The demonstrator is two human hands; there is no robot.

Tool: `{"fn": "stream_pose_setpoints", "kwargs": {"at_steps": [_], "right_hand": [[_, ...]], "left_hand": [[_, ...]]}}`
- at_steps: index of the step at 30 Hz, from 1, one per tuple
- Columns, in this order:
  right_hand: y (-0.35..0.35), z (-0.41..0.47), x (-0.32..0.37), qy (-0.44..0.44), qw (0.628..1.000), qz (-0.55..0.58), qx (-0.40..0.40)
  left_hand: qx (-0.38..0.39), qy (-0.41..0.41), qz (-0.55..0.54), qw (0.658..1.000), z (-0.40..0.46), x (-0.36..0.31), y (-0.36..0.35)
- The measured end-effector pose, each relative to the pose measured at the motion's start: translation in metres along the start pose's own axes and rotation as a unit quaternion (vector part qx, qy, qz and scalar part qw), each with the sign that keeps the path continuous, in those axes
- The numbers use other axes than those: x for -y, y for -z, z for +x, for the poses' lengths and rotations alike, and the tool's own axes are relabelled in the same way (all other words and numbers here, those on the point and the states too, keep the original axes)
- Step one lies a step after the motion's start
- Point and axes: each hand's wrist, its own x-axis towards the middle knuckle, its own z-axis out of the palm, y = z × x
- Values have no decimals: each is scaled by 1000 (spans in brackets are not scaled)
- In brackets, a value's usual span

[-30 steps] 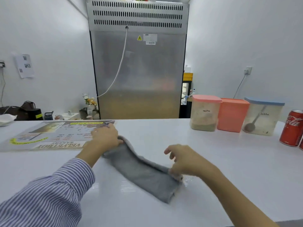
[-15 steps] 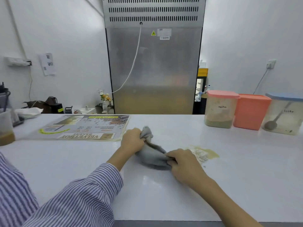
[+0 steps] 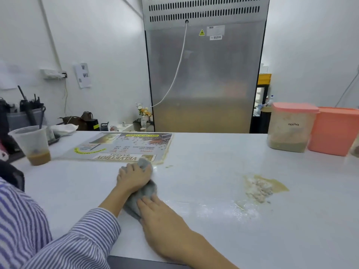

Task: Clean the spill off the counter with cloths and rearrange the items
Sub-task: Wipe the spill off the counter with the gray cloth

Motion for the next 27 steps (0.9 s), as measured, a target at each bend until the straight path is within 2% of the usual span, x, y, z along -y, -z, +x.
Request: {"fn": "stream_pose_setpoints", "kwargs": {"at_steps": [9,14,17,22,24,27], "right_hand": [[27,-20,-32,-108,994,29,21],[32,-60,-62,-165,985,33,-23],[40,-94,-90,-216,975,25,-51],[57,-128,-111,-278,956,14,-89],[61,-121,-103,-274,954,21,-120],[67,-98,-80,-214,964,62,-147]], "left_hand": [[67,-173,20,983,16,-89,-23],[104,-268,8,958,-4,-149,-49],[122,-312,-54,940,-23,-185,-66],[106,-278,-283,912,-54,-211,-71],[69,-268,-318,907,-54,-205,-50],[30,-262,-343,901,-37,-180,-12]]}}
